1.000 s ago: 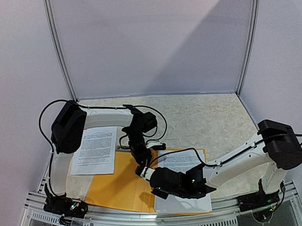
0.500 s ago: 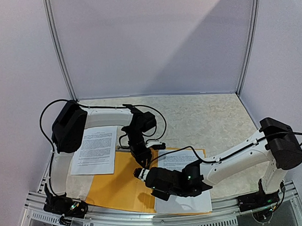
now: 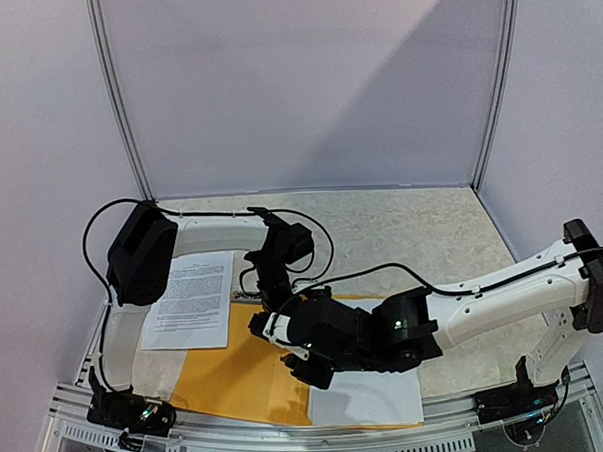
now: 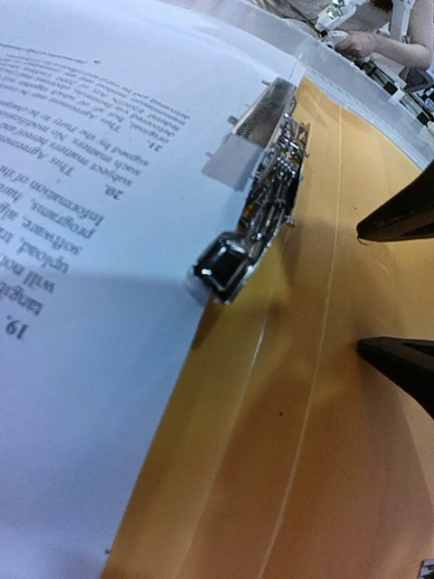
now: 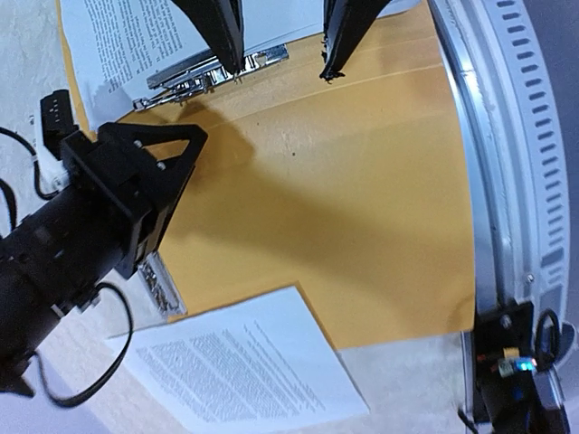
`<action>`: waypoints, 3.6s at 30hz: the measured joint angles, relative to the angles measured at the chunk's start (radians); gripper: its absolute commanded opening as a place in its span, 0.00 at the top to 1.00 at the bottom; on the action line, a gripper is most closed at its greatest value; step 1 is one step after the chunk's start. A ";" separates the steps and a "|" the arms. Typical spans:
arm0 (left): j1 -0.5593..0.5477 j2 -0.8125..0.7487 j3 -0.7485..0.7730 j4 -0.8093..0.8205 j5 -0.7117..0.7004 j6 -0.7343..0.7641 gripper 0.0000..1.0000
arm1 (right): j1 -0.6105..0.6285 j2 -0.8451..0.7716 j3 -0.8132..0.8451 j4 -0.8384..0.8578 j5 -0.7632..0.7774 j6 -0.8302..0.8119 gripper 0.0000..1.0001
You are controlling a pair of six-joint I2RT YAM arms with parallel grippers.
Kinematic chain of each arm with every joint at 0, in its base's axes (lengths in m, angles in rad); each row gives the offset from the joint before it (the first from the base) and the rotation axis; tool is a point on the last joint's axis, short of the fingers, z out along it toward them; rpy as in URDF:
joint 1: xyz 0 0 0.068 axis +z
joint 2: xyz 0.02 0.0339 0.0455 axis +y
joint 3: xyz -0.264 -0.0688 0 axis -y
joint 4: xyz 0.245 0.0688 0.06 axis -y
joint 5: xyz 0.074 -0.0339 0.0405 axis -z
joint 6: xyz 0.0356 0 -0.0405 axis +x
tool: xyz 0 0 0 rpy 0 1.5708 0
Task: Put the files into the folder
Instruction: Clamp the file in the folder with some files.
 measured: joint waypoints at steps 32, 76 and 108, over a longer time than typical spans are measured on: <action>-0.002 0.000 0.034 -0.031 -0.006 0.018 0.54 | -0.283 -0.164 -0.423 0.365 -0.474 1.262 0.74; -0.003 -0.015 0.024 0.013 -0.019 0.018 0.51 | -0.395 0.081 -0.310 0.351 -0.602 1.183 0.93; -0.003 -0.015 0.024 0.014 -0.018 0.018 0.50 | -0.367 0.108 -0.303 0.292 -0.649 1.126 0.88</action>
